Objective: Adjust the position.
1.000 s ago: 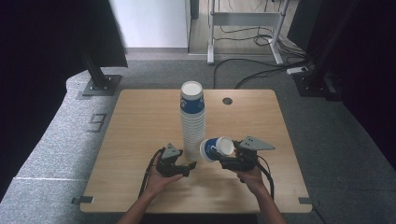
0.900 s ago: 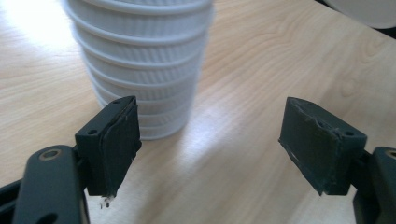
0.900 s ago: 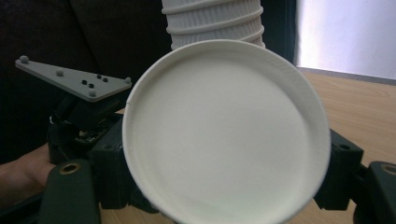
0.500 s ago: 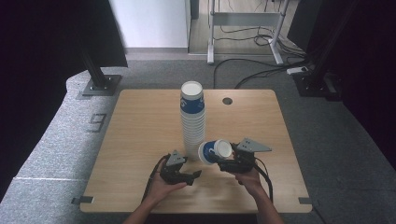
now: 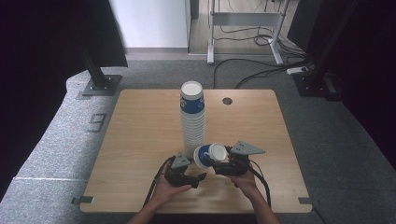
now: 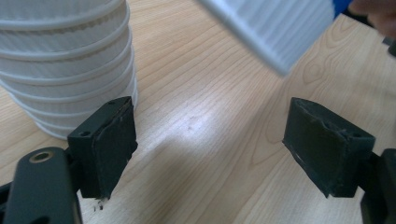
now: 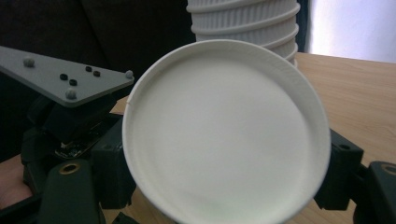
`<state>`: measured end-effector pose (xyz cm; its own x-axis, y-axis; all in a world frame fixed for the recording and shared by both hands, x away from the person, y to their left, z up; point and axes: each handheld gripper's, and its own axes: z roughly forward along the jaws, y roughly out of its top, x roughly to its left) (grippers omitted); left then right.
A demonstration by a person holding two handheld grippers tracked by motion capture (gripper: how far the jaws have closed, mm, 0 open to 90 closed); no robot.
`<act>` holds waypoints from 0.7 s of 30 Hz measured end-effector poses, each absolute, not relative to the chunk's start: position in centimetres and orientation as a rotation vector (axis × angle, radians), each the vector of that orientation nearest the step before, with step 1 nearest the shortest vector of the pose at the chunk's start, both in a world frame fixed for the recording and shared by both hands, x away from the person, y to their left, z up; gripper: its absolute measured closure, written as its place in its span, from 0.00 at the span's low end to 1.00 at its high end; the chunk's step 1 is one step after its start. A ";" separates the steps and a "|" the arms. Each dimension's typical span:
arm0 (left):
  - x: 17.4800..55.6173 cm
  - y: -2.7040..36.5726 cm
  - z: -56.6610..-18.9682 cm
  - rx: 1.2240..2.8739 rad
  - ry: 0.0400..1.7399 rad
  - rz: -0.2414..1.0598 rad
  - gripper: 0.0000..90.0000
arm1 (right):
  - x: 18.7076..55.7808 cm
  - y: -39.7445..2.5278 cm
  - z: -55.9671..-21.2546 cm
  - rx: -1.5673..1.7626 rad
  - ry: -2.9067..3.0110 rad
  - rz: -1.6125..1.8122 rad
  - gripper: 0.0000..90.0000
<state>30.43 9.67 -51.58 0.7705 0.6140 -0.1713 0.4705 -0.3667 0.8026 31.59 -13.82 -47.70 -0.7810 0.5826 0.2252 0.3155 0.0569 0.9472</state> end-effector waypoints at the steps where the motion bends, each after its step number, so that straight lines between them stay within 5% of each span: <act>1: 30.4 9.6 -51.6 2.026 0.812 0.186 0.19 | 31.6 -13.7 -47.8 0.916 2.115 1.795 0.26; 21: 31.3 11.0 -52.2 2.006 0.887 0.179 0.18 | 30.6 -13.6 -48.5 0.908 2.160 1.777 0.26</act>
